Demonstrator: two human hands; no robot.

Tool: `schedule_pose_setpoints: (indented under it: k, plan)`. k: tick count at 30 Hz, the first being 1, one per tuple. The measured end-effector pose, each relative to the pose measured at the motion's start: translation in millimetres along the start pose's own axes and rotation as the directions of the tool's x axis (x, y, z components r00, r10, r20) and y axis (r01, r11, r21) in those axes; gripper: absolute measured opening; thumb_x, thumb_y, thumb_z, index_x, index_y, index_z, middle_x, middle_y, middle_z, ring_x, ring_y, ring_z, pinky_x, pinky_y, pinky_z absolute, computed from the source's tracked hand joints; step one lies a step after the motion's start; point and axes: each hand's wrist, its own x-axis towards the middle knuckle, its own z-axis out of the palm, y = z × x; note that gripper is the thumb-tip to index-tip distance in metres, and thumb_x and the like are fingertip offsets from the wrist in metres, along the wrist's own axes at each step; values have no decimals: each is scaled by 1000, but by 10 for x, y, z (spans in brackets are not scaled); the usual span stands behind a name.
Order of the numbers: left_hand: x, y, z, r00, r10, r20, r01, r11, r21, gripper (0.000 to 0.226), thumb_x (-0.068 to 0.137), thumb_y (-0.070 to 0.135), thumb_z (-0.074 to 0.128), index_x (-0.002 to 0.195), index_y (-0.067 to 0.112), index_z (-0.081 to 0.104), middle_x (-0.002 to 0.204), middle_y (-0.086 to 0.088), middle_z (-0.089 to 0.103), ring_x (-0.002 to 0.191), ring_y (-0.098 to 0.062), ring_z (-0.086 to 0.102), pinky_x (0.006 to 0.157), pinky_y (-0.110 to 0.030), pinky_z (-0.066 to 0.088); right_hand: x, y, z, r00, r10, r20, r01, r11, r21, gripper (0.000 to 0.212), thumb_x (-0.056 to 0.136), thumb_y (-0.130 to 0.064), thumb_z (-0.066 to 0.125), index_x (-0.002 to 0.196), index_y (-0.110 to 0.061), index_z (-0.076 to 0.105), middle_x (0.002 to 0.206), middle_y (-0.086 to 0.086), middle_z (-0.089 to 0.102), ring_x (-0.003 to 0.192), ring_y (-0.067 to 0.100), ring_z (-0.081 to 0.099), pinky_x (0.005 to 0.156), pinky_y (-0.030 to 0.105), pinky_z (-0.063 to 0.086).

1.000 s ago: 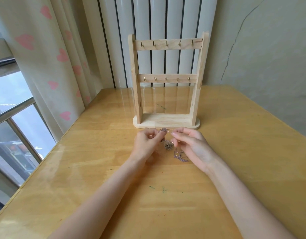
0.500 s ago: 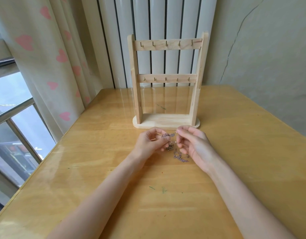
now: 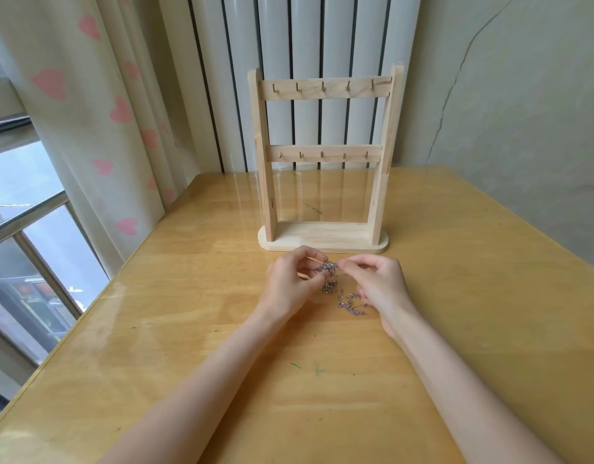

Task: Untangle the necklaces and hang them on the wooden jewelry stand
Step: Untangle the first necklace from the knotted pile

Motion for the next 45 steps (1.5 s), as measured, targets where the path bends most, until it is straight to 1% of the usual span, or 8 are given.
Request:
schedule_pose_setpoints:
  k: [6,10,17,22,29,33,36,45]
  plan:
    - [-24,42,18,996,-32,80,39,994,-98,17,81,11,70,77,26,63,64,14,61,71,-13,56,75,-57,53,0,-10,9,993,70,93,-76,994,72,19,86,-12,46,67,-12,49,63,2,45,46,12,33,36,19,19]
    - [-26,58,-13,995,-41,88,53,989,-141,4,84,9,66,81,11,66,69,2,59,71,-21,54,77,-60,50,-2,18,-5,978,-10,207,-1,999,53,19,89,-17,57,76,-3,59,63,6,55,40,10,38,35,19,23]
    - [-13,17,-19,995,-99,-7,98,991,-96,16,84,15,67,69,21,65,65,-11,61,63,-24,55,67,-46,51,16,25,-52,975,-118,186,134,988,-74,8,81,-10,69,87,-14,67,47,-5,39,42,9,34,42,17,30]
    - [-13,-8,20,997,-66,42,64,997,50,19,84,21,67,66,24,63,54,9,55,55,-8,49,59,-25,42,64,79,-54,976,-207,70,216,962,-169,8,80,-11,69,72,-8,71,37,-12,43,38,3,37,47,18,33]
    - [-49,35,9,982,-35,186,-16,964,266,18,86,24,63,73,12,65,55,9,53,48,0,44,54,-12,35,60,117,35,923,-384,-7,341,828,-445,13,79,-12,67,67,-10,66,81,-6,53,56,-1,41,57,12,32]
    - [-49,40,-2,977,52,205,-106,960,259,12,84,19,67,91,10,70,80,5,58,66,-7,51,66,-10,37,51,55,16,997,35,68,-38,999,38,20,87,-9,53,67,-10,54,61,0,39,48,12,30,38,18,23]
    - [-36,38,-13,987,98,128,-121,974,192,12,83,15,67,93,12,74,78,11,58,67,-4,53,69,-12,40,55,29,-38,961,204,188,-263,885,383,20,92,-8,47,72,-9,46,66,5,45,42,10,30,31,17,16]
    - [-21,75,-47,996,-78,34,84,957,-278,14,86,6,61,89,16,70,59,14,64,57,3,55,59,-14,45,27,-18,-81,931,189,313,-316,845,430,16,90,-14,57,76,-9,50,54,2,50,38,7,33,32,16,18]
